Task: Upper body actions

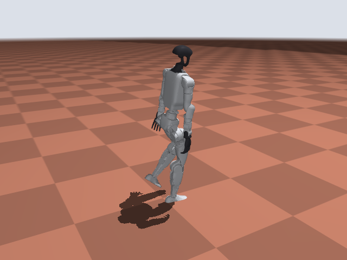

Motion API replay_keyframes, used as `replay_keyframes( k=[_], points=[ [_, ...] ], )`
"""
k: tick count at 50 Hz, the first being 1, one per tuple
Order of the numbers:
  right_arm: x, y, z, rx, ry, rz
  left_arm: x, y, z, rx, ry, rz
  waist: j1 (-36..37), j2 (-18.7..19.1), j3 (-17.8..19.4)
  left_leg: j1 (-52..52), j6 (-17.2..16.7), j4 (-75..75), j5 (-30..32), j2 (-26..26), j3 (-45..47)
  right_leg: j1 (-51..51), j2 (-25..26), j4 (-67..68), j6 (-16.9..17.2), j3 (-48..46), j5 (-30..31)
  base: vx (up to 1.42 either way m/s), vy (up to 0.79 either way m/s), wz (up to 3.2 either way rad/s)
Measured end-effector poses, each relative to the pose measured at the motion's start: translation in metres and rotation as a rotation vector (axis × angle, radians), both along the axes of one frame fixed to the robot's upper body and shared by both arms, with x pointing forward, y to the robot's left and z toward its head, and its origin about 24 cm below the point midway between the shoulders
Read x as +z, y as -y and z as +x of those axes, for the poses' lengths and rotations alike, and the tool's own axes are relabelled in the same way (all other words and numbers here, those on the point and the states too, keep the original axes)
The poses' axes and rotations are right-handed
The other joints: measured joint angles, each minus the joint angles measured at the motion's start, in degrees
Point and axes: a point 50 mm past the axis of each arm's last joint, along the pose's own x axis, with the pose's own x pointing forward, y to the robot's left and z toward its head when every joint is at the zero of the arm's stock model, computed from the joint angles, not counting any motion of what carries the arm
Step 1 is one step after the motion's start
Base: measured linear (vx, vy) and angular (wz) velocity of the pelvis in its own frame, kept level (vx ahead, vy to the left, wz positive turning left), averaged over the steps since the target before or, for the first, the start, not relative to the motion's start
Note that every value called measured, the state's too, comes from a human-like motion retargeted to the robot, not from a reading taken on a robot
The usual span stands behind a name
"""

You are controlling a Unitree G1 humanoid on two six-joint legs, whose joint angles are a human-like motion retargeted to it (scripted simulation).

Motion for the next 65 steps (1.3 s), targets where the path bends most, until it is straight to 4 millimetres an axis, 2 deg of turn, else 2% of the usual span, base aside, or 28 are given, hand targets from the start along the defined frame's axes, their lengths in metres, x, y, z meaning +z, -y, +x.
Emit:
replay_keyframes(
  k=[5, 8, 13, 17, 19, 22, 23, 25, 28, 30, 32, 33, 35, 36, 37, 38, 40, 41, 45, 48, 50, 53, 57, 58, 60, 62, 63, 65],
  points=[
    [0.001, 0.003, 0.003, -0.019, 0.018, -0.003, 0.001, -0.006, 0.008, -0.069, 0.032, 0.009, -0.6, 1.7, 0.9, -1.9, -0.9, -2.1, -0.3, -0.1, -3.0, -5.8, 3.9, 12.3, -1.7, 6.7, -7.3, -0.04, -0.01, 0.02],
    [0.001, 0.002, -0.003, -0.014, 0.013, -0.007, 0.002, -0.007, 0.014, -0.126, 0.038, 0.009, -1.8, 3.0, 1.8, -3.8, 0.3, -1.2, -1.4, -0.1, -5.8, -6.8, 3.7, 16.8, -2.1, 2.5, -10.5, 0.05, -0.1, 0.44],
    [0.002, 0.004, -0.036, -0.009, -0.18, -0.014, -0.002, 0.008, 0.014, -0.145, 0.008, -0.047, -1.3, 4.0, 3.4, -4.6, 0.1, -0.2, -2.5, -2.3, -6.9, -7.6, 5.9, 20.9, -2.7, 1.5, -11.1, 0.08, 0.0, 0.35],
    [0.006, 0.009, -0.079, -0.014, -0.372, -0.011, -0.006, 0.024, -0.003, -0.143, -0.036, -0.172, 2.4, 1.2, 1.7, -5.9, -1.7, 5.4, -3.5, -1.8, 0.6, -3.3, 1.6, 10.8, 0.1, -0.9, -2.4, 0.17, 0.02, 0.09],
    [0.008, 0.009, -0.09, -0.002, -0.398, 0.018, -0.006, 0.028, -0.014, -0.146, -0.046, -0.217, 4.4, -2.2, 1.1, -6.8, -2.7, 9.3, -4.5, -2.7, 4.5, 0.3, -2.7, 3.5, 3.6, -4.0, 7.0, 0.11, 0.05, -0.2],
    [0.006, 0.01, -0.086, 0.021, -0.316, 0.031, -0.006, 0.024, -0.023, -0.137, -0.064, -0.26, 5.8, -6.8, 2.6, -7.3, -2.0, 14.2, -5.6, -5.3, 7.6, 3.3, -11.7, -1.2, 13.0, -12.2, 27.7, -0.02, 0.07, -0.02],
    [0.006, 0.01, -0.083, 0.026, -0.273, 0.023, -0.006, 0.023, -0.027, -0.125, -0.079, -0.27, 5.5, -8.1, 3.9, -6.1, -2.0, 14.8, -5.7, -7.4, 7.3, 3.2, -15.1, 1.9, 16.5, -13.0, 29.8, -0.05, 0.08, 0.19],
    [0.005, 0.013, -0.067, 0.038, -0.171, -0.006, -0.006, 0.021, -0.024, -0.086, -0.093, -0.292, 5.2, -8.4, 5.0, -5.7, -2.1, 15.7, -5.9, -8.2, 6.3, 2.2, -14.3, 1.2, 18.7, -5.1, 30.6, -0.12, 0.08, 0.09],
    [0.003, 0.014, -0.044, 0.029, -0.061, -0.056, -0.005, 0.015, -0.018, -0.028, -0.1, -0.331, 1.6, -5.9, 5.8, -4.8, -0.6, 17.2, -6.2, -6.4, 2.9, 0.0, -8.7, 5.5, 16.8, 3.6, 18.3, -0.13, 0.0, 0.53],
    [0.002, 0.013, -0.029, 0.006, 0.004, -0.064, -0.005, 0.01, -0.012, -0.006, -0.104, -0.353, -2.3, -4.9, 6.3, -3.3, 0.9, 16.5, -6.3, -6.6, 0.7, 0.5, -8.4, 5.9, 17.0, 0.8, 18.8, -0.09, -0.04, 1.08],
    [0.002, 0.012, -0.02, -0.029, 0.045, -0.046, -0.004, 0.006, -0.005, -0.01, -0.105, -0.356, -3.8, -4.6, 6.3, -1.7, 2.1, 14.1, -6.9, -6.5, 0.1, 1.1, -7.1, 5.0, 15.1, 2.0, 20.4, -0.04, -0.02, 0.51],
    [0.002, 0.011, -0.018, -0.043, 0.056, -0.031, -0.004, 0.004, -0.002, -0.016, -0.106, -0.355, -3.5, -3.6, 6.0, -1.2, 2.5, 12.4, -7.2, -5.3, 0.0, 0.3, -4.1, 7.1, 11.8, 4.2, 11.2, 0.15, -0.05, 0.08],
    [0.001, 0.009, -0.035, -0.072, 0.003, -0.002, -0.005, 0.009, -0.015, -0.025, -0.166, -0.364, -4.2, -0.7, 4.0, -0.3, 2.9, 9.5, -8.8, -3.4, -2.9, -0.9, -1.3, 13.3, 4.1, -2.2, -5.9, 0.5, -0.14, -0.04],
    [0.002, 0.005, -0.05, -0.102, -0.076, 0.011, -0.005, 0.013, -0.029, -0.029, -0.242, -0.376, -2.2, -0.7, 3.1, 0.1, 4.2, 7.8, -9.7, -1.7, -1.9, -1.1, 0.8, 15.8, -1.1, -3.0, -7.9, 0.67, -0.17, -0.66],
    [0.002, 0.002, -0.06, -0.137, -0.148, 0.026, -0.005, 0.016, -0.038, -0.037, -0.3, -0.386, 0.5, -0.5, 2.3, 0.3, 5.5, 5.4, -10.4, -0.1, -0.6, -1.7, 2.2, 18.4, -3.6, -2.3, -9.7, 0.43, -0.12, -1.36],
    [0.002, 0.0, -0.061, -0.184, -0.207, 0.047, -0.005, 0.018, -0.036, -0.057, -0.322, -0.392, 4.6, 0.0, 1.9, 0.2, 7.0, 1.8, -10.8, 1.7, 1.4, -3.2, 2.3, 21.6, -0.9, 1.2, -11.1, 0.18, 0.0, -0.4],
    [0.004, 0.001, -0.075, -0.251, -0.323, 0.066, -0.005, 0.023, -0.035, -0.068, -0.309, -0.4, 0.3, 3.6, 2.0, 0.5, 6.6, -3.5, -8.7, -1.9, -4.8, -5.7, 6.0, 26.9, 1.1, 1.7, -12.0, 0.12, 0.16, 1.75],
    [0.005, 0.002, -0.077, -0.25, -0.313, 0.064, -0.006, 0.027, -0.033, -0.076, -0.27, -0.399, -1.5, 4.5, 2.3, 0.2, 6.1, -3.1, -8.6, -2.9, -5.9, -4.1, 4.5, 25.4, 1.4, -1.7, -10.8, 0.19, 0.16, 1.84],
    [0.004, -0.002, -0.079, -0.269, -0.295, 0.078, -0.008, 0.038, -0.033, -0.141, -0.185, -0.37, 4.9, -0.4, 0.9, -2.9, 4.7, 1.9, -9.2, -3.1, 2.3, -0.3, 1.4, 15.4, 3.2, 1.9, -2.4, 0.13, 0.06, -0.43],
    [0.001, -0.007, -0.065, -0.203, -0.247, 0.087, -0.006, 0.028, -0.04, -0.104, -0.178, -0.344, 7.1, -5.4, 0.1, -6.7, 3.9, 9.1, -10.0, -3.6, 6.6, 4.2, -6.4, 3.3, 9.0, -3.5, 14.2, -0.01, 0.14, -0.44],
    [0.0, -0.006, -0.048, -0.129, -0.17, 0.093, -0.005, 0.022, -0.044, -0.076, -0.207, -0.353, 9.3, -8.5, 0.7, -8.7, 2.9, 13.2, -10.5, -3.3, 9.3, 5.0, -12.9, -1.3, 15.6, -8.5, 28.3, -0.15, 0.25, -1.11],
    [0.0, -0.003, -0.006, 0.044, 0.022, 0.085, -0.004, 0.018, -0.042, -0.038, -0.227, -0.37, 6.5, -9.8, 2.4, -10.9, 2.5, 19.0, -10.6, -2.6, 8.6, 3.9, -15.6, -1.3, 22.2, -5.6, 28.0, -0.19, 0.19, -0.25],
    [0.004, -0.005, 0.03, 0.179, 0.15, 0.014, -0.003, 0.005, -0.033, 0.0, -0.202, -0.34, 0.0, -7.8, 2.1, -11.5, 3.5, 21.6, -10.6, -2.1, 4.7, 1.7, -10.1, 3.3, 19.5, -0.3, 18.6, -0.06, 0.14, 0.32],
    [0.004, -0.003, 0.032, 0.175, 0.153, -0.01, -0.003, 0.002, -0.03, -0.004, -0.195, -0.326, -1.6, -7.5, 2.1, -11.0, 3.5, 21.2, -10.2, -3.1, 3.6, 1.7, -8.4, 4.0, 21.1, 1.9, 19.4, -0.09, 0.13, 0.64],
    [0.006, -0.001, 0.042, 0.152, 0.171, -0.035, -0.003, 0.0, -0.015, -0.026, -0.162, -0.304, -3.5, -6.0, 2.9, -9.6, 3.5, 19.0, -9.8, -4.3, 0.8, 0.7, -5.4, 4.8, 13.3, 4.6, 20.7, -0.12, 0.16, 0.34],
    [0.005, -0.003, 0.039, 0.138, 0.157, -0.014, -0.003, 0.001, -0.01, -0.043, -0.146, -0.298, -1.9, -3.4, 2.7, -6.4, 4.2, 14.4, -10.0, -1.7, -0.6, -0.6, -1.6, 9.8, 1.7, -1.2, 5.6, 0.18, 0.1, -0.44],
    [0.002, -0.006, 0.025, 0.125, 0.104, 0.008, -0.004, 0.005, -0.017, -0.052, -0.178, -0.308, -2.0, -2.0, 2.5, -4.2, 6.1, 12.2, -10.3, -0.6, -1.4, -0.6, -0.1, 12.6, -2.2, -3.3, -0.2, 0.57, 0.06, -0.24],
    [0.0, -0.006, -0.012, 0.043, -0.081, 0.055, -0.004, 0.013, -0.03, -0.102, -0.306, -0.351, 1.4, -1.0, 2.0, -1.5, 11.2, 6.7, -9.5, -0.7, 0.2, -1.1, 1.7, 19.2, -6.2, -1.9, -5.2, 0.56, 0.11, 0.04]
  ],
)
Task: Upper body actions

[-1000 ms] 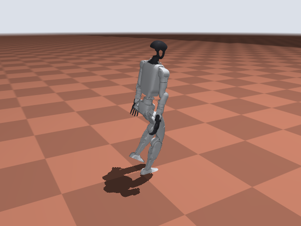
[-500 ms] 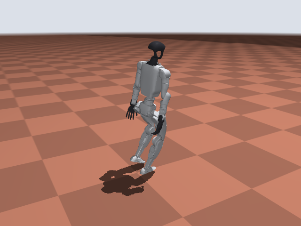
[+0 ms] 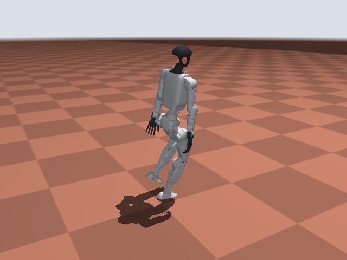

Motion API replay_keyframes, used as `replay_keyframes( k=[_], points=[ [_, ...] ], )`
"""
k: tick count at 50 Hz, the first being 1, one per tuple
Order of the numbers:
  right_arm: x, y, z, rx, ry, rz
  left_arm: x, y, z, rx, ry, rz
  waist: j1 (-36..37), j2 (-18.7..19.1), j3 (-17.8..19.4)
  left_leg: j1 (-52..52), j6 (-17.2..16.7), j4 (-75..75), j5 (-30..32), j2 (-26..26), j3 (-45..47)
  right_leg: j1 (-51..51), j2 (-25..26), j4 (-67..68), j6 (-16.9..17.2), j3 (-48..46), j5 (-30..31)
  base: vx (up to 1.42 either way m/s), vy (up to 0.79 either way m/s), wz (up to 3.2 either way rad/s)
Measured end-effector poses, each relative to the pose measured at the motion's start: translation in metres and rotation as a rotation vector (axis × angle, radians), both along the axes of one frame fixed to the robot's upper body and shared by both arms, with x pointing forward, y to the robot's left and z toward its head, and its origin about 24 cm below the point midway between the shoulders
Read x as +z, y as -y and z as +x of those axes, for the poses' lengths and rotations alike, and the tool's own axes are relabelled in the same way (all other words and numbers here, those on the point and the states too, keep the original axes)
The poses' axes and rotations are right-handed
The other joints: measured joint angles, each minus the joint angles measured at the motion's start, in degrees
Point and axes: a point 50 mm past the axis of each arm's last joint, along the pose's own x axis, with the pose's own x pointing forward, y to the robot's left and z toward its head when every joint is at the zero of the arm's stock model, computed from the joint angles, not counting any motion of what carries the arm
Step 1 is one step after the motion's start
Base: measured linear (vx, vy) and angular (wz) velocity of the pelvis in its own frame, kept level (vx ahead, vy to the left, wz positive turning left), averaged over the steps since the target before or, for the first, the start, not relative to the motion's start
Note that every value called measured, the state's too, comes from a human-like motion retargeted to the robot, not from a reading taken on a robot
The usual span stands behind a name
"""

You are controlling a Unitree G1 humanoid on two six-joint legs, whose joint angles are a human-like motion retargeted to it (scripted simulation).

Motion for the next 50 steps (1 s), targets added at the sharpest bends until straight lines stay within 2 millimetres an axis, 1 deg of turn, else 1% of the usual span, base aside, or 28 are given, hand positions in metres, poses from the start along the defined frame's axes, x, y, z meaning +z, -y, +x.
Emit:
replay_keyframes(
  k=[2, 3, 5, 7, 9, 10, 12, 13, 15, 18, 20, 22, 23, 25, 27, 28, 29, 30, 33, 36, 38, 40, 42, 43, 46, 47, 48, 50],
  points=[
    [0.001, -0.003, -0.023, -0.109, -0.16, 0.06, 0.0, 0.001, 0.01, -0.068, -0.022, -0.022, 2.0, 3.0, -1.5, -1.2, -1.6, -4.6, 1.0, 0.1, -3.4, -3.1, 5.0, 2.8, 1.2, 2.5, -1.2, 0.08, 0.06, 1.12],
    [0.001, -0.003, -0.036, -0.136, -0.208, 0.061, 0.0, 0.005, 0.009, -0.07, 0.002, -0.027, -0.3, 4.5, -1.5, -0.5, -2.9, -6.1, 1.9, -2.0, -6.2, -3.0, 6.0, 3.0, 1.8, 1.3, -0.8, 0.11, 0.14, 1.88],
    [0.002, -0.005, -0.059, -0.188, -0.245, 0.028, -0.003, 0.019, 0.014, -0.07, 0.124, -0.03, -2.9, 4.8, -1.3, -0.6, -3.7, -5.8, 1.9, -4.4, -5.7, 1.3, 3.0, -3.8, 4.2, -3.7, 3.6, 0.14, 0.18, 1.25],
    [0.003, -0.006, -0.073, -0.221, -0.269, 0.018, -0.003, 0.02, 0.014, -0.072, 0.186, -0.007, 1.3, 0.9, -2.6, -2.1, -5.5, -3.5, 1.0, -4.1, 0.6, 3.7, 0.7, -10.7, 7.7, 0.3, 10.2, 0.05, 0.09, -0.52],
    [0.003, -0.011, -0.079, -0.208, -0.268, 0.035, -0.002, 0.015, 0.012, -0.064, 0.232, 0.027, 3.6, -3.2, -2.9, -4.8, -7.3, 1.5, 0.2, -4.5, 4.0, 4.5, -5.0, -15.7, 13.3, -2.2, 22.1, -0.06, 0.1, -0.69],
    [0.003, -0.012, -0.078, -0.177, -0.253, 0.047, -0.002, 0.012, 0.011, -0.042, 0.25, 0.04, 5.0, -5.6, -2.6, -6.1, -8.3, 4.2, -0.3, -4.4, 6.2, 4.7, -8.6, -17.5, 16.5, -3.5, 29.1, -0.13, 0.17, -1.05],
    [0.001, -0.011, -0.067, -0.082, -0.177, 0.062, -0.001, 0.009, 0.007, 0.026, 0.265, 0.051, 6.3, -9.5, 0.4, -6.2, -9.8, 8.9, -1.0, -5.4, 8.3, 3.7, -16.0, -14.3, 22.2, -5.7, 35.8, -0.21, 0.19, -1.07],
    [0.0, -0.01, -0.055, -0.025, -0.126, 0.065, 0.0, 0.006, 0.01, 0.064, 0.279, 0.051, 7.1, -10.1, 1.3, -6.6, -10.2, 11.0, -1.4, -4.5, 8.8, 3.0, -16.6, -14.1, 22.8, -3.7, 35.8, -0.32, 0.16, -0.94],
    [-0.001, -0.007, -0.029, 0.088, -0.021, 0.054, 0.002, -0.003, 0.021, 0.133, 0.319, 0.055, 6.4, -8.9, 1.7, -7.2, -9.9, 14.3, -1.9, -2.3, 7.6, 2.0, -12.2, -15.1, 23.9, 5.4, 33.3, -0.3, 0.11, -0.14],
    [-0.002, -0.009, -0.006, 0.196, 0.067, -0.004, 0.004, -0.014, 0.019, 0.208, 0.323, 0.089, -4.6, -6.3, 1.7, -4.3, -7.6, 15.5, -0.9, -3.9, 1.3, 1.6, -8.9, -11.3, 24.7, -0.4, 27.4, -0.07, 0.06, 1.47],
    [-0.002, -0.007, 0.001, 0.207, 0.093, -0.033, 0.004, -0.017, 0.018, 0.207, 0.296, 0.094, -7.5, -6.2, 1.1, -2.0, -5.7, 14.0, -0.7, -3.8, 1.3, 2.6, -9.3, -13.4, 23.6, -2.4, 32.1, -0.02, 0.12, 0.54],
    [-0.001, -0.006, 0.01, 0.18, 0.121, -0.037, 0.003, -0.015, 0.026, 0.193, 0.279, 0.08, -6.1, -4.9, 0.7, -1.9, -6.0, 11.8, -1.2, -2.3, 2.0, 1.6, -5.3, -11.6, 15.4, 1.8, 19.9, -0.13, 0.17, -0.47],
    [-0.001, -0.008, 0.012, 0.164, 0.126, -0.029, 0.002, -0.013, 0.03, 0.193, 0.272, 0.067, -5.9, -3.3, 0.7, -2.6, -6.4, 11.2, -1.8, -0.8, 1.1, 1.3, -5.5, -9.3, 10.7, -6.1, 12.2, 0.07, 0.07, -0.18],
    [-0.002, -0.013, -0.006, 0.115, 0.029, -0.002, 0.0, 0.0, 0.014, 0.195, 0.18, 0.011, -8.3, 0.4, 1.6, -1.9, -5.8, 9.6, -1.7, -0.4, -4.1, 1.2, 1.7, -4.6, 2.9, -0.6, 1.4, 0.44, -0.06, 0.12],
    [-0.001, -0.01, -0.018, 0.042, -0.121, 0.037, -0.001, 0.012, 0.009, 0.192, 0.097, -0.074, -1.1, 1.0, 1.8, -0.3, -2.6, 4.1, -1.2, 3.0, -0.6, 2.5, 2.3, -2.0, 0.3, -3.9, 0.1, 0.27, -0.03, -0.54],
    [0.0, -0.007, -0.022, 0.013, -0.2, 0.052, -0.001, 0.012, 0.013, 0.197, 0.091, -0.091, -1.7, 2.8, 1.4, -1.3, -2.1, 2.4, -0.8, 2.8, -3.0, -0.5, 8.3, 0.8, 1.4, 3.0, -1.1, 0.05, 0.03, 1.29],
    [0.001, -0.005, -0.029, 0.0, -0.249, 0.051, 0.0, 0.013, 0.016, 0.212, 0.103, -0.099, -4.2, 4.3, 1.5, -2.3, -2.3, 2.3, -0.1, 0.6, -6.1, -1.2, 8.4, 1.6, 2.3, 0.9, -0.6, 0.05, 0.08, 2.65],
    [0.002, -0.002, -0.037, -0.003, -0.284, 0.042, 0.0, 0.015, 0.017, 0.232, 0.124, -0.101, -7.8, 5.8, 1.8, -3.3, -2.7, 3.1, 0.6, -2.4, -9.5, -0.8, 5.6, 1.4, 3.2, -5.6, 0.9, 0.04, 0.14, 1.59],
    [0.003, 0.005, -0.036, -0.031, -0.24, 0.007, -0.003, 0.031, 0.028, 0.222, 0.225, -0.091, -1.6, 1.1, 0.9, -4.3, -3.2, 3.4, 0.1, -1.6, -1.1, 2.7, 2.4, -8.3, 6.9, -0.6, 8.1, -0.08, 0.12, -0.62],
    [0.001, -0.002, -0.029, -0.038, -0.172, 0.008, -0.003, 0.026, 0.027, 0.223, 0.277, -0.073, 1.5, -5.0, -0.1, -5.6, -4.8, 4.0, 0.3, -4.6, 3.0, 4.9, -5.5, -17.7, 15.7, -4.7, 23.9, -0.15, 0.02, -0.66],
    [-0.001, -0.003, -0.019, -0.001, -0.087, 0.022, -0.001, 0.017, 0.026, 0.248, 0.291, -0.054, 2.5, -9.2, 1.2, -5.5, -6.9, 4.0, 0.7, -7.3, 5.2, 5.8, -12.4, -19.9, 26.1, -7.8, 34.3, -0.27, 0.11, -1.0],
    [-0.001, -0.005, 0.009, 0.059, 0.071, 0.041, 0.001, 0.003, 0.039, 0.271, 0.343, -0.024, 3.4, -9.6, 3.0, -6.9, -9.6, 5.8, -0.1, -5.1, 4.4, 4.4, -12.2, -21.9, 30.0, -6.9, 35.4, -0.56, 0.0, -0.88],
    [0.002, -0.009, 0.036, 0.116, 0.214, 0.038, 0.004, -0.006, 0.053, 0.283, 0.41, 0.023, 2.3, -8.1, 4.3, -7.0, -9.4, 6.8, -0.7, -2.3, 3.3, 3.2, -8.9, -19.9, 29.8, -2.1, 31.5, -0.48, 0.03, -0.33],
    [0.003, -0.008, 0.043, 0.131, 0.259, 0.019, 0.005, -0.008, 0.057, 0.287, 0.433, 0.045, 0.6, -7.9, 4.8, -5.6, -7.6, 5.3, -0.1, -3.1, 3.9, 3.8, -10.0, -18.0, 29.1, -1.7, 29.2, -0.24, 0.2, 0.28],
    [0.004, -0.01, 0.048, 0.135, 0.281, -0.031, 0.006, -0.015, 0.059, 0.281, 0.453, 0.088, -3.4, -5.6, 4.0, -4.5, -6.9, 3.3, 0.7, -3.2, 1.4, 4.9, -8.5, -13.5, 22.0, -6.7, 32.9, -0.08, 0.1, 0.27],
    [0.003, -0.01, 0.047, 0.128, 0.271, -0.038, 0.006, -0.015, 0.059, 0.271, 0.451, 0.086, -4.4, -4.7, 3.5, -4.3, -6.9, 2.8, 0.9, -3.5, 0.0, 5.1, -7.5, -12.6, 19.9, -6.9, 30.8, -0.03, -0.01, 0.27],
    [0.003, -0.009, 0.044, 0.119, 0.258, -0.034, 0.005, -0.015, 0.059, 0.258, 0.448, 0.075, -5.0, -3.9, 3.1, -4.2, -6.7, 2.3, 1.0, -4.1, -1.2, 4.9, -6.1, -12.2, 18.5, -5.4, 23.5, -0.21, 0.02, 0.06],
    [0.004, -0.014, 0.058, 0.134, 0.274, 0.006, 0.007, -0.013, 0.079, 0.243, 0.474, 0.042, -4.7, -2.0, 4.7, -4.4, -5.1, 1.1, 0.9, -3.6, -3.3, 1.7, 1.5, -6.7, 12.0, 2.2, 8.7, -0.28, 0.03, -0.3]
  ],
)
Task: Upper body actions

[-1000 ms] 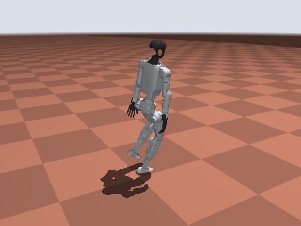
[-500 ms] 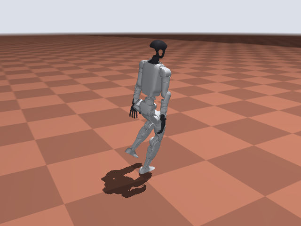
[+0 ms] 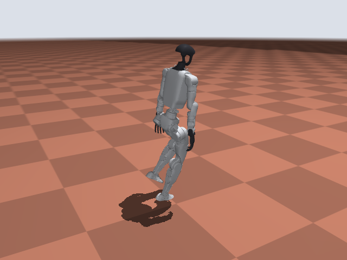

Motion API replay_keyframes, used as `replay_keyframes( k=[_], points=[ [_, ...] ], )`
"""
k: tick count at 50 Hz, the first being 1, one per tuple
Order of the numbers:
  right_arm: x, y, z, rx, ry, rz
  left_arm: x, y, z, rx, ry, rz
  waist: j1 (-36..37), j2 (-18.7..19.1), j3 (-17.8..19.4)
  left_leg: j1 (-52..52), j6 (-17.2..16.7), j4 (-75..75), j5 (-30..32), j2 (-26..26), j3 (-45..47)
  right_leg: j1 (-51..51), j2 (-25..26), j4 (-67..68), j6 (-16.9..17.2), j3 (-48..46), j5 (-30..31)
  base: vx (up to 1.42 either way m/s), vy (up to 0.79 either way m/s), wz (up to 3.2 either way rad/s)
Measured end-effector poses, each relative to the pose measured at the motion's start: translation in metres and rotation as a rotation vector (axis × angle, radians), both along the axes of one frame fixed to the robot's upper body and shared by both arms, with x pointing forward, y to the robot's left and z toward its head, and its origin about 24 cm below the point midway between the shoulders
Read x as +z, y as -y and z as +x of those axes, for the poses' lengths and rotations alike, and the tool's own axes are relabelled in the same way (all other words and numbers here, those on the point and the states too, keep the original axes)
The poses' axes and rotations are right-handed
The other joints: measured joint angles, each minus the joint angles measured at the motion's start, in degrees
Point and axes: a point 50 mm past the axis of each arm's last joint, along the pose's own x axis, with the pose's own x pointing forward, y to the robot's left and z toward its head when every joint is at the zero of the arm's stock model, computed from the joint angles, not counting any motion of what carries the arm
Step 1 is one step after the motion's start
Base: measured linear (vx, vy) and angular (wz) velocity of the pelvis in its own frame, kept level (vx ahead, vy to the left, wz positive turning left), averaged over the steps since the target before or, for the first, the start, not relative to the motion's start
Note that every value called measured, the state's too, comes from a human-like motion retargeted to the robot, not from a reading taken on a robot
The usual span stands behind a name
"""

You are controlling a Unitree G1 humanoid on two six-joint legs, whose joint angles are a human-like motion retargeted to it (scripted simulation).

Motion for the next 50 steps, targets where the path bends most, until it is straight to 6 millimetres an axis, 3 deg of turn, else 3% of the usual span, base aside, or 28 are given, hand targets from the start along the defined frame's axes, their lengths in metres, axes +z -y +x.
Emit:
replay_keyframes(
  k=[2, 3, 5, 7, 8, 11, 13, 15, 17, 18, 20, 22, 23, 25, 27, 28, 30, 32, 34, 41, 47, 48, 50],
  points=[
    [-0.004, 0.005, -0.033, -0.004, -0.162, 0.005, -0.007, 0.023, -0.03, -0.065, -0.163, -0.102, 1.9, 3.1, -2.3, 0.7, 1.4, -1.3, 0.6, 0.2, -2.6, -1.2, 1.3, 5.3, -8.3, -3.0, -9.2, 0.53, 0.09, -0.64],
    [-0.004, 0.011, -0.045, -0.026, -0.23, -0.011, -0.009, 0.028, -0.041, -0.101, -0.237, -0.155, 5.0, 3.3, -3.0, 1.5, 2.8, -3.3, 0.8, 0.4, -0.9, 0.5, -2.0, 5.9, -11.1, -9.8, -10.6, 0.44, 0.12, -1.05],
    [-0.004, 0.012, -0.049, -0.056, -0.279, -0.035, -0.009, 0.029, -0.045, -0.12, -0.274, -0.173, 5.9, 4.9, -3.3, 0.8, 3.6, -5.3, 1.2, 2.4, -0.6, -2.9, 6.4, 10.3, -11.8, 2.0, -12.8, 0.05, 0.06, -0.11],
    [-0.004, 0.017, -0.059, -0.105, -0.259, -0.037, -0.009, 0.03, -0.05, -0.137, -0.272, -0.132, 0.8, 7.2, -2.8, 0.0, 3.0, -5.4, 2.6, -1.1, -4.6, -3.6, 5.4, 10.7, -10.9, -2.8, -10.8, 0.05, 0.12, 1.43],
    [-0.004, 0.019, -0.062, -0.126, -0.245, -0.031, -0.009, 0.029, -0.05, -0.145, -0.266, -0.111, 1.6, 6.5, -3.1, -0.5, 2.0, -5.7, 2.7, -1.3, -3.1, -2.1, 3.4, 7.6, -10.4, -3.7, -8.7, 0.01, 0.12, -0.1],
    [-0.004, 0.016, -0.073, -0.164, -0.261, -0.008, -0.009, 0.029, -0.054, -0.153, -0.233, -0.082, 7.3, 1.3, -4.1, -1.5, -0.1, -5.8, 1.8, -0.2, 4.1, 2.1, -0.7, -3.2, -5.4, -1.2, 1.5, -0.02, 0.02, -1.02],
    [-0.005, 0.012, -0.076, -0.163, -0.266, -0.004, -0.008, 0.023, -0.055, -0.126, -0.217, -0.08, 8.8, -2.3, -3.9, -2.7, -0.6, -4.5, 1.2, -0.1, 7.7, 4.0, -6.2, -8.6, 0.3, -5.7, 13.1, -0.07, 0.02, -0.35],
    [-0.005, 0.012, -0.075, -0.152, -0.241, -0.009, -0.007, 0.016, -0.056, -0.076, -0.209, -0.086, 9.9, -5.2, -3.1, -2.9, -1.4, -3.3, 1.0, 0.2, 10.6, 4.6, -11.4, -11.5, 8.8, -7.5, 25.2, -0.08, 0.12, -0.65],
    [-0.005, 0.013, -0.062, -0.142, -0.158, -0.016, -0.006, 0.01, -0.046, -0.025, -0.155, -0.07, 9.6, -5.8, -1.2, -2.6, -2.1, -2.4, 1.0, 0.7, 10.7, 4.1, -13.0, -10.9, 13.3, -4.9, 25.8, -0.25, 0.12, -0.24],
    [-0.004, 0.013, -0.052, -0.135, -0.107, -0.021, -0.005, 0.007, -0.038, -0.001, -0.114, -0.053, 8.8, -5.3, -0.4, -2.5, -2.1, -1.8, 1.1, 1.1, 9.9, 3.6, -11.8, -9.7, 13.3, -1.4, 23.6, -0.31, 0.09, 0.19],
    [-0.003, 0.01, -0.036, -0.123, -0.02, -0.033, -0.002, 0.001, -0.022, 0.039, -0.03, -0.009, 5.2, -4.0, 0.9, -1.9, -1.9, -1.0, 1.7, 1.0, 7.0, 2.8, -8.8, -6.8, 11.5, 1.0, 18.9, -0.23, 0.03, 0.65],
    [-0.003, 0.007, -0.033, -0.121, 0.003, -0.05, 0.0, -0.005, -0.015, 0.047, 0.019, 0.04, 1.7, -3.8, 0.8, -0.7, -1.7, -0.9, 2.3, 0.0, 5.0, 3.7, -9.0, -7.4, 10.3, -3.3, 24.0, -0.01, -0.03, 0.77],
    [-0.003, 0.007, -0.035, -0.126, 0.0, -0.056, 0.001, -0.007, -0.013, 0.037, 0.03, 0.054, 0.4, -3.6, 0.6, 0.2, -1.7, -1.2, 2.6, -0.5, 4.2, 4.3, -8.9, -8.4, 7.9, -4.9, 23.8, 0.08, 0.0, 0.3],
    [-0.004, 0.005, -0.041, -0.137, -0.029, -0.064, 0.001, -0.008, -0.008, 0.006, 0.032, 0.055, 1.1, -2.1, -0.8, 2.2, -1.9, -3.0, 2.5, 1.7, 3.8, 4.2, -6.0, -6.3, 0.4, -7.7, 12.2, 0.12, 0.02, -0.46],
    [-0.006, -0.001, -0.058, -0.149, -0.158, -0.04, -0.003, 0.002, -0.018, -0.037, -0.066, -0.001, 2.0, -0.9, -1.4, 5.5, -2.7, -6.1, 2.4, 3.4, 2.1, 1.9, -2.8, -1.1, -5.5, -6.1, 2.0, 0.29, -0.07, -0.67],
    [-0.007, -0.002, -0.069, -0.168, -0.252, -0.009, -0.006, 0.008, -0.029, -0.075, -0.159, -0.049, 4.1, -0.4, -1.8, 6.9, -2.9, -8.0, 2.8, 4.2, 1.9, 1.1, -0.8, 1.0, -8.4, -3.4, -2.1, 0.31, -0.01, -0.67],
    [-0.007, -0.005, -0.084, -0.207, -0.394, 0.067, -0.007, 0.018, -0.039, -0.139, -0.272, -0.147, 7.7, 0.9, -3.0, 9.8, -1.6, -13.7, 3.7, 6.0, 2.7, 1.2, -0.8, 2.2, -11.9, -7.4, -6.0, 0.15, 0.08, -0.35],
    [-0.006, -0.007, -0.089, -0.23, -0.427, 0.095, -0.007, 0.017, -0.039, -0.132, -0.29, -0.172, 3.9, 3.2, -3.7, 12.9, -0.7, -20.8, 5.2, 5.5, 0.0, -0.2, 3.1, 3.8, -11.4, -3.5, -7.0, 0.03, 0.1, 0.92],
    [-0.006, -0.002, -0.092, -0.282, -0.383, 0.088, -0.007, 0.019, -0.035, -0.149, -0.256, -0.13, 1.6, 4.5, -3.6, 16.1, -0.9, -27.2, 6.3, 4.5, -2.1, 0.5, 2.8, 2.2, -10.5, -5.3, -6.1, 0.01, 0.17, 0.92],
    [-0.005, 0.0, -0.105, -0.363, -0.365, 0.055, -0.004, 0.016, -0.008, -0.285, -0.037, 0.002, 5.4, 1.5, -2.7, 25.2, -1.9, -42.4, 10.2, 4.6, 1.4, 3.8, -0.7, -5.6, -5.0, -5.5, 1.9, -0.03, 0.09, -0.1],
    [-0.004, 0.01, -0.108, -0.246, -0.45, 0.034, -0.003, 0.014, -0.005, -0.318, -0.039, -0.003, 4.2, 3.8, -3.3, 30.2, -2.0, -53.4, 14.2, 6.6, -3.0, 6.7, 1.3, -11.5, -6.8, -7.9, -3.6, 0.01, 0.14, 0.19],
    [-0.003, 0.01, -0.108, -0.234, -0.46, 0.035, -0.003, 0.014, -0.007, -0.322, -0.052, -0.002, 4.3, 4.7, -3.6, 31.3, -4.0, -56.4, 13.2, 7.5, -3.3, 7.1, 2.3, -12.3, -7.1, -8.7, -4.4, 0.05, 0.18, -0.13],
    [-0.004, 0.008, -0.105, -0.225, -0.48, 0.047, -0.004, 0.016, -0.01, -0.33, -0.089, -0.009, 5.0, 5.8, -3.9, 33.8, -1.7, -60.5, 7.0, 7.0, -4.0, 7.8, 3.4, -13.5, -6.3, -9.2, -4.9, 0.01, 0.16, -0.09]
  ],
)
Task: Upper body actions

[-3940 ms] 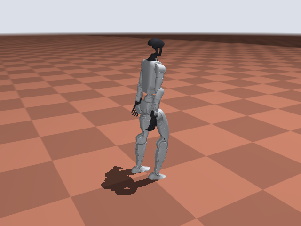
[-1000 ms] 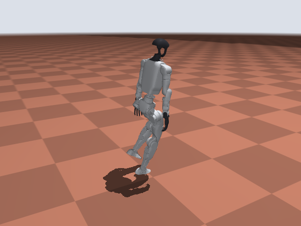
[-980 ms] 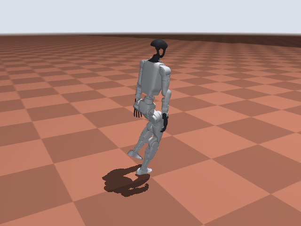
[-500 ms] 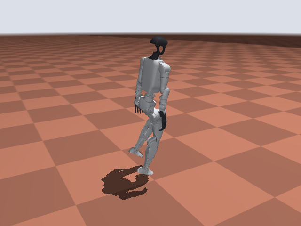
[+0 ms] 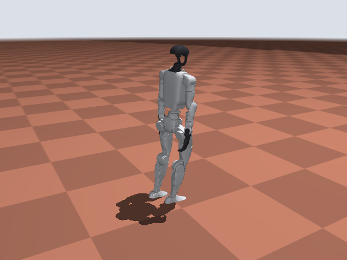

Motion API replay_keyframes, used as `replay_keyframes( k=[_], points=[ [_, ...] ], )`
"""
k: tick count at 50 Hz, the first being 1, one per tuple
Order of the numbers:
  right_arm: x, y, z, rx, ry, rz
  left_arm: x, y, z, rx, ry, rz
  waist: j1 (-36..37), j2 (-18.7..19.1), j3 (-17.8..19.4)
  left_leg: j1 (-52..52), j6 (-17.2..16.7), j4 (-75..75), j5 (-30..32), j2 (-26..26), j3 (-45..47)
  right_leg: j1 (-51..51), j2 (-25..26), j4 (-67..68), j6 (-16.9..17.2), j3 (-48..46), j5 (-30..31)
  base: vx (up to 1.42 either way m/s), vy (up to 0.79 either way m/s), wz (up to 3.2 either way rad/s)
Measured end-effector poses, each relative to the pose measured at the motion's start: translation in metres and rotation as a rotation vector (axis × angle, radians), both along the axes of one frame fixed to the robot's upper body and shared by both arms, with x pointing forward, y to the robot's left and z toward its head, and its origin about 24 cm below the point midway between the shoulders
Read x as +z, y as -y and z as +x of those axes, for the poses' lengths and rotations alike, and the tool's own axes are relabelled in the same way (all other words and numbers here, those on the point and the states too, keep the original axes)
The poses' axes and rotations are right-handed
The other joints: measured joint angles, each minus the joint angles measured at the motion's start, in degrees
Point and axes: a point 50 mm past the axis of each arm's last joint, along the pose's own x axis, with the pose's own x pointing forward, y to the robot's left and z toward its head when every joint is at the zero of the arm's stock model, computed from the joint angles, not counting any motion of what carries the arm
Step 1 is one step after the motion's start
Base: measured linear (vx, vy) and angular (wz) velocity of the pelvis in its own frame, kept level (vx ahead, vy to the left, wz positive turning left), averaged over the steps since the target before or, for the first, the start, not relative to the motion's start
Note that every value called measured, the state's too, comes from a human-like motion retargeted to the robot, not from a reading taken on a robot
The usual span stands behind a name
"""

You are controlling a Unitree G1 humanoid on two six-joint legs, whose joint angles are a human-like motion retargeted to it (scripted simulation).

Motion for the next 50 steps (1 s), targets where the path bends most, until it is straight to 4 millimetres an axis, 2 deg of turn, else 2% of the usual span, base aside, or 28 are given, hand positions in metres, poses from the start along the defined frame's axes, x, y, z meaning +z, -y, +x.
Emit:
replay_keyframes(
  k=[2, 4, 7, 10, 15, 18, 23, 27, 31, 33, 35, 37, 40, 43, 50],
  points=[
    [0.0, -0.001, 0.003, 0.001, -0.02, 0.023, -0.002, 0.005, -0.007, 0.008, -0.057, -0.012, 0.0, 0.9, -0.3, 1.7, 2.9, -3.2, -4.6, -0.5, 0.4, -0.1, 0.4, 0.0, 1.6, 0.8, 0.2, -0.02, 0.12, 0.17],
    [0.0, -0.001, 0.008, 0.007, -0.015, 0.035, -0.003, 0.008, -0.014, 0.019, -0.098, -0.032, -1.8, 2.2, -0.9, 2.8, 4.1, -7.5, -4.0, -0.2, -1.5, -0.3, 0.4, 0.0, 3.0, -1.3, 0.6, -0.1, 0.3, 0.64],
    [-0.001, 0.001, 0.019, 0.037, 0.053, 0.03, -0.003, 0.007, -0.015, 0.0, -0.128, -0.051, -2.1, 3.0, -1.2, 3.2, 3.5, -11.4, -2.3, -0.1, -3.0, -0.7, -0.5, 0.3, 5.9, -4.0, 2.5, -0.11, 0.25, 0.19],
    [-0.001, 0.003, 0.026, 0.093, 0.113, 0.005, -0.002, -0.001, -0.014, -0.049, -0.135, -0.017, 0.2, 2.3, -1.5, 3.2, 3.3, -13.5, -1.7, -0.4, -2.1, -2.9, -1.8, 2.8, 9.7, -1.5, 4.1, -0.06, 0.14, -0.34],
    [0.0, 0.011, 0.031, 0.15, 0.091, -0.076, -0.001, -0.013, -0.021, -0.027, -0.147, 0.045, 0.1, 3.0, -1.4, 2.6, 4.0, -14.7, -1.3, -0.1, -1.7, -5.7, -1.8, 7.4, 12.3, -0.1, 1.9, -0.03, 0.19, -0.18],
    [-0.001, 0.006, 0.031, 0.129, 0.089, -0.043, 0.001, -0.023, -0.03, 0.026, -0.21, 0.057, 0.5, 2.7, -1.4, 2.5, 4.3, -15.0, -1.1, 0.1, -1.0, -5.8, -2.3, 7.7, 10.7, -1.3, -0.8, -0.05, 0.09, -0.2],
    [-0.002, -0.002, 0.018, 0.105, 0.08, 0.0, 0.003, -0.033, -0.046, 0.109, -0.275, 0.098, 2.1, 2.1, -1.7, 2.6, 5.2, -14.5, -1.2, 0.4, -0.4, -4.9, -1.6, 8.1, 7.7, -0.6, -3.3, 0.0, 0.0, 0.0],
    [-0.001, -0.004, 0.012, 0.159, 0.021, -0.007, 0.001, -0.027, -0.058, 0.193, -0.277, 0.094, 1.5, 1.6, -2.0, 3.1, 5.6, -14.7, -1.3, -0.4, 0.0, -3.6, -0.3, 7.5, 7.4, 0.1, -1.3, 0.0, 0.0, 0.0],
    [-0.001, -0.009, 0.007, 0.198, -0.018, 0.022, 0.0, -0.017, -0.068, 0.218, -0.304, 0.054, 2.1, 0.7, -2.2, 4.1, 5.8, -14.8, -1.7, -1.5, 1.1, -0.4, -1.0, 2.3, 4.3, -6.4, -0.8, 0.01, -0.01, -0.15],
    [-0.002, -0.012, 0.005, 0.21, -0.026, 0.04, -0.001, -0.013, -0.072, 0.21, -0.325, 0.037, 3.3, 0.2, -2.1, 4.6, 6.0, -14.6, -1.9, -1.9, 2.4, 1.4, -1.9, 0.1, 5.0, -9.4, -1.1, 0.01, -0.04, -0.44],
    [-0.002, -0.013, 0.006, 0.217, -0.034, 0.051, -0.001, -0.007, -0.074, 0.195, -0.339, 0.027, 3.8, 0.0, -1.4, 5.2, 6.4, -14.4, -2.0, -2.2, 2.8, 1.4, -1.4, -0.4, 6.3, -4.8, -0.7, -0.04, -0.02, -0.23],
    [-0.002, -0.011, 0.009, 0.235, -0.044, 0.051, -0.002, 0.0, -0.076, 0.18, -0.34, 0.017, 4.2, 0.3, -1.0, 5.5, 6.7, -14.2, -2.1, -2.3, 3.5, 1.2, -0.9, -0.6, 6.7, -1.8, -0.3, -0.05, 0.0, -0.27],
    [-0.001, -0.007, 0.015, 0.283, -0.05, 0.037, -0.004, 0.01, -0.078, 0.152, -0.324, 0.0, 4.2, 0.8, -1.0, 5.5, 7.0, -14.2, -2.3, -2.0, 4.7, 2.0, -1.9, -1.9, 6.8, -5.7, -0.2, -0.01, 0.0, -0.3],
    [-0.002, -0.008, 0.023, 0.309, -0.024, 0.026, -0.004, 0.016, -0.076, 0.084, -0.307, -0.01, 3.4, 0.7, -1.0, 5.5, 7.2, -14.4, -2.4, -1.9, 5.3, 1.5, -1.2, -2.1, 6.0, -3.6, 0.0, -0.02, -0.05, -0.12],
    [-0.004, -0.015, 0.046, 0.29, 0.092, 0.047, -0.004, 0.001, -0.054, -0.132, -0.222, 0.1, 2.3, 0.0, 0.5, 4.5, 6.3, -14.4, -2.1, -0.5, 7.3, -1.0, -0.2, 0.1, 6.5, 0.0, 1.4, -0.08, -0.11, -0.28]
  ],
)
